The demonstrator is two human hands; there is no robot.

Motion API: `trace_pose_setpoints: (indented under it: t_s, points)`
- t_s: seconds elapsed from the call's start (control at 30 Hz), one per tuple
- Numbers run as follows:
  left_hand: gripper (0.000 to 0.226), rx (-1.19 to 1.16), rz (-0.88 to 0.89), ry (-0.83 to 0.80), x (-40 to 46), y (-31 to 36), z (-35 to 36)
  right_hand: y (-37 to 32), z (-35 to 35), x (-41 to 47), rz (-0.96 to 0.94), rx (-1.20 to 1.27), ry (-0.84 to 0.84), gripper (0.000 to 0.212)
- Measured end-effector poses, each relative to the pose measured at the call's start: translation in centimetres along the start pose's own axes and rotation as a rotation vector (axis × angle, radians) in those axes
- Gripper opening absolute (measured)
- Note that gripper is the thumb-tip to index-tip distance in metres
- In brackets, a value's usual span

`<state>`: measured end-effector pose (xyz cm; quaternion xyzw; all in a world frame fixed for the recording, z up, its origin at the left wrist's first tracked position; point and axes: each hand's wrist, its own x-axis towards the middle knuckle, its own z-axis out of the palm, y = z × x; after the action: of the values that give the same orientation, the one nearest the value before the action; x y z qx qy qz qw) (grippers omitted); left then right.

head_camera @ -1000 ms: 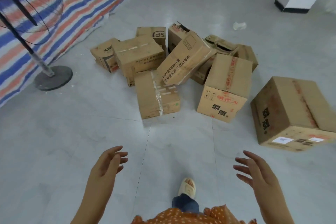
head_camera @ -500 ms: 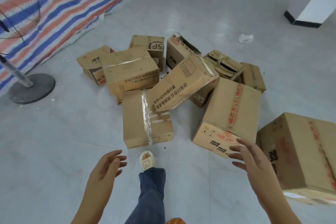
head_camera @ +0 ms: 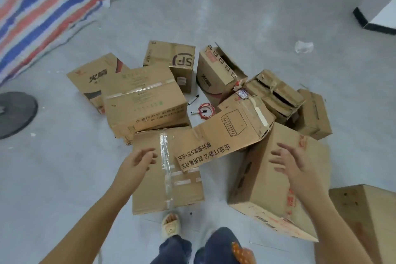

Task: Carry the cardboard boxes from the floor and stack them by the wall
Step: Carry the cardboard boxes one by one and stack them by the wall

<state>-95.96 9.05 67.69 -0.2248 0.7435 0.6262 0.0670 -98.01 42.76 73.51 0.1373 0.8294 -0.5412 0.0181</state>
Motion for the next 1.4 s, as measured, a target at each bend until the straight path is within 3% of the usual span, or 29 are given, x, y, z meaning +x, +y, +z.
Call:
trace_pose_setpoints:
  t_s: [0.3, 0.43, 0.5, 0.67, 0.87, 0.97, 1.03, 1.2, 1.4]
  points:
    - [0.020, 0.024, -0.289, 0.006, 18.5, -4.9, 6.9, 2.0, 6.8, 22.3, 0.069, -0.314, -0.087, 0.021]
    - [0.022, 0.074, -0.423, 0.030, 27.8, -9.6, 10.5, 5.2, 11.2, 31.5, 0.033, -0.607, -0.050, 0.049]
    - [0.021, 0.086, -0.489, 0.070, 32.2, -12.5, 11.7, 7.4, 12.5, 34.3, 0.067, -0.725, -0.035, 0.059]
    - [0.025, 0.126, -0.692, 0.159, 39.0, -18.7, 14.8, 11.3, 13.4, 36.0, 0.057, -0.667, -0.118, 0.061]
    - [0.041, 0.041, -0.898, 0.194, 41.2, -24.3, 16.4, 11.9, 13.8, 36.2, 0.146, -0.559, -0.120, 0.059]
    - [0.031, -0.184, -0.950, 0.174, 41.7, -25.8, 16.5, 11.6, 14.5, 36.0, 0.166, -0.537, -0.089, 0.063]
    - [0.022, -0.266, -0.959, 0.191, 41.8, -26.2, 16.6, 11.8, 14.4, 36.0, 0.230, -0.515, -0.075, 0.055]
    - [0.016, -0.295, -0.963, 0.126, 39.1, -24.3, 15.3, 11.6, 11.8, 35.6, 0.388, -0.470, -0.022, 0.039]
    - [0.020, -0.371, -1.001, 0.211, 34.1, -17.9, 11.8, 8.0, 10.0, 33.1, 0.450, -0.407, 0.074, 0.028]
